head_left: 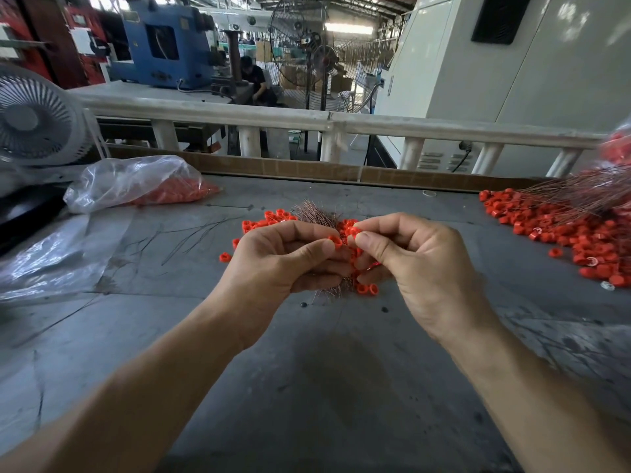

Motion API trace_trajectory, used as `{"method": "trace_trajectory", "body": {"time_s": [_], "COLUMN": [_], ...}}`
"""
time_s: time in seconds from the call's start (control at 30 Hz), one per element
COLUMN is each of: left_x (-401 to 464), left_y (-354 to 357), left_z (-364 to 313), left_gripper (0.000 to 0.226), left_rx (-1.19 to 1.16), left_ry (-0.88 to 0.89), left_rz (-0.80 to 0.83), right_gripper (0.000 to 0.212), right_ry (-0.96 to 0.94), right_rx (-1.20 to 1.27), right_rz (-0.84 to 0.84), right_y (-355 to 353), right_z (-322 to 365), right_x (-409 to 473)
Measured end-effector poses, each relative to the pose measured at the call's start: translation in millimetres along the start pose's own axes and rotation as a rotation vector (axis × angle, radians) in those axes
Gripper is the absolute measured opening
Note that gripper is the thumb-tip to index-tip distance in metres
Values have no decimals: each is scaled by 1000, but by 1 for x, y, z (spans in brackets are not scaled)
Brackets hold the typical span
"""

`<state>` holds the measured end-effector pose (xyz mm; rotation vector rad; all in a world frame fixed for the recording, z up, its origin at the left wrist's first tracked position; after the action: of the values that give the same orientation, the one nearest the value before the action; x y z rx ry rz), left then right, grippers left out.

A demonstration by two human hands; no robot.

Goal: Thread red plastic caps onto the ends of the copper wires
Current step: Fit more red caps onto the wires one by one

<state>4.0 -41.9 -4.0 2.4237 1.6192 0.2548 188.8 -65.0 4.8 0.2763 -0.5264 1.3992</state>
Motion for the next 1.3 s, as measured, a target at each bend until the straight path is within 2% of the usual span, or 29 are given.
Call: {"method": "trace_trajectory", "body": {"time_s": [0.3, 0.57, 0.87, 1.1, 1.23, 1.3], "left_x": [0, 0, 2, 1, 1, 2], "left_y": [5, 3, 1, 3, 2, 2], "left_z": [2, 5, 8, 7, 7, 8], "left_gripper": [14, 14, 19, 15, 12, 19], "left_rx": [143, 233, 328, 264, 200, 145], "left_ry": [120, 184, 236, 188, 112, 63], "left_rz": [-90, -81, -87, -95, -80, -74], "right_gripper": [17, 10, 12, 13, 14, 17], "right_ry": [-106, -192, -244, -170, -248, -323], "right_rx": [-206, -362, -395, -277, -385, -515], "right_rz": [-1, 36, 49, 50, 79, 103], "right_y": [4, 8, 10, 8, 9, 10], "right_z": [4, 7, 10, 9, 9, 8], "right_x": [-5, -7, -7, -6, -6, -7]}}
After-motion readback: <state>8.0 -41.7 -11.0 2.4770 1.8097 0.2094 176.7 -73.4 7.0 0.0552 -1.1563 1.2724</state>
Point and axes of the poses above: each hand's wrist, its own x-axis towards the middle knuckle, its own y-axis out of the palm, z = x × y, the point moved 1 cm from there along x, towards the middle knuckle, and after that the axes turned 7 degrees about -y, right-handed, at the moved point
